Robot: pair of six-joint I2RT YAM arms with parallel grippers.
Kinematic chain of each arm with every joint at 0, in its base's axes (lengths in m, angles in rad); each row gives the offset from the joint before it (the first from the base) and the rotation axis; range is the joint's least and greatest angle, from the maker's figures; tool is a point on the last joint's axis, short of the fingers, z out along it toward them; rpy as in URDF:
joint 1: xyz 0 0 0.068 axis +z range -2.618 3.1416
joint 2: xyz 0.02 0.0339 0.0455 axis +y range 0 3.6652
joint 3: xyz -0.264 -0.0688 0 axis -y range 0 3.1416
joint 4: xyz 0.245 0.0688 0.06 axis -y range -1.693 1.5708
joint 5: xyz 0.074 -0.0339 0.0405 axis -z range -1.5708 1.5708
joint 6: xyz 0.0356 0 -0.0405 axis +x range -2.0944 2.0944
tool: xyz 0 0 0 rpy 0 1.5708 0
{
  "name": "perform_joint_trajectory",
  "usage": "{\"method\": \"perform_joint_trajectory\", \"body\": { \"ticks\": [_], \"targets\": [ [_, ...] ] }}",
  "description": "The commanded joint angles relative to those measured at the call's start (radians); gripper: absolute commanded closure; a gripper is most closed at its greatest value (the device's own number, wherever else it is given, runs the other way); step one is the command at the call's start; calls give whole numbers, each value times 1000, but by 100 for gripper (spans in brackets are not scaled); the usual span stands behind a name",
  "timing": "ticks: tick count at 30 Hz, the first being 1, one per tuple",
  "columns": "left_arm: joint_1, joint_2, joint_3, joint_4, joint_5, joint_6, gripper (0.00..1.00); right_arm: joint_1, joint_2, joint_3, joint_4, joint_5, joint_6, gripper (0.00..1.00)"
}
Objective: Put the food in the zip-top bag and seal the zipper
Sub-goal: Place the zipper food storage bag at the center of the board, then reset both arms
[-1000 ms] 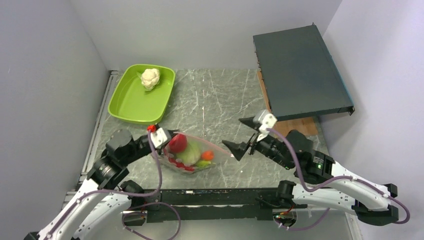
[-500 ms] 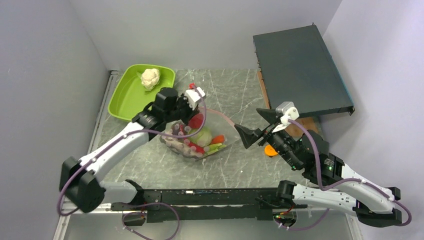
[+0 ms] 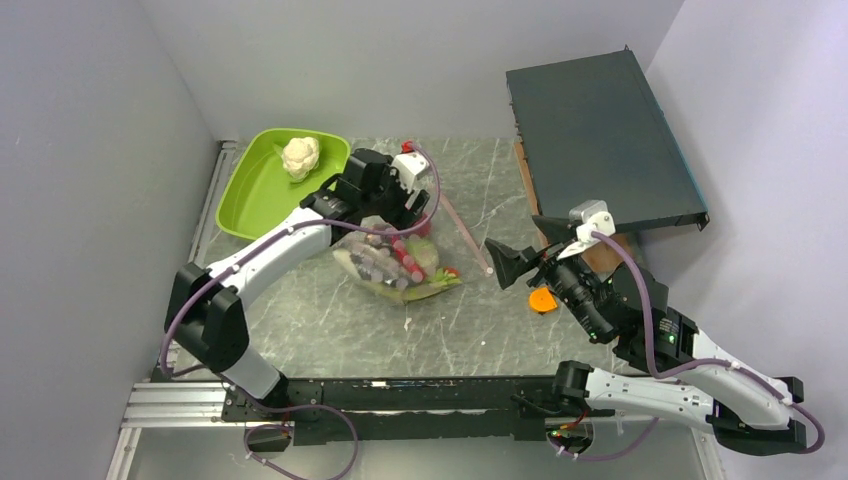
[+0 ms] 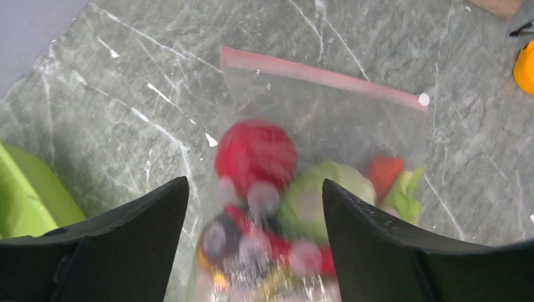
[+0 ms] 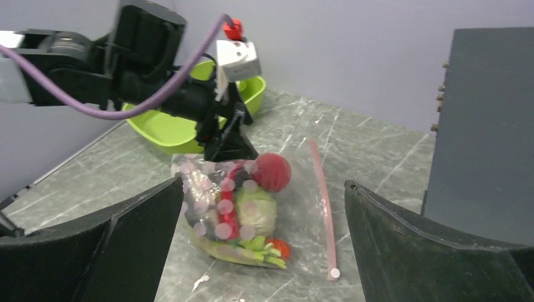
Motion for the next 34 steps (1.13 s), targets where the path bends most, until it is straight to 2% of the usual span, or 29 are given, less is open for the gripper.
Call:
{"method": "perform_joint_trajectory", "body": {
  "ticks": [1,5,8,12,16,20,24,30,34],
  "targets": [
    [-1,-148,51,-26,-93,-29,9,1,5,43,-13,137,19,0],
    [-1,-310,60,-80,-153,-86,1,1,23,73,-17,212,7,0],
    [0,-437,80,-115,-172,-135,0,-1,45,104,1,276,-10,0],
    [-1,-582,114,-143,-237,-159,0,-1,78,149,59,309,-111,0],
    [0,-734,105,-95,-328,-193,0,0,105,222,107,334,-193,0],
    [0,-883,31,42,-432,-264,0,0,131,299,135,350,-257,0],
    [0,-951,43,39,-526,-297,0,0,132,310,192,346,-328,0],
    [0,-992,72,-35,-633,-339,0,-1,120,302,217,332,-335,0],
    [-1,-1020,69,-65,-616,-380,0,0,158,311,183,403,-322,0]
  ]
}}
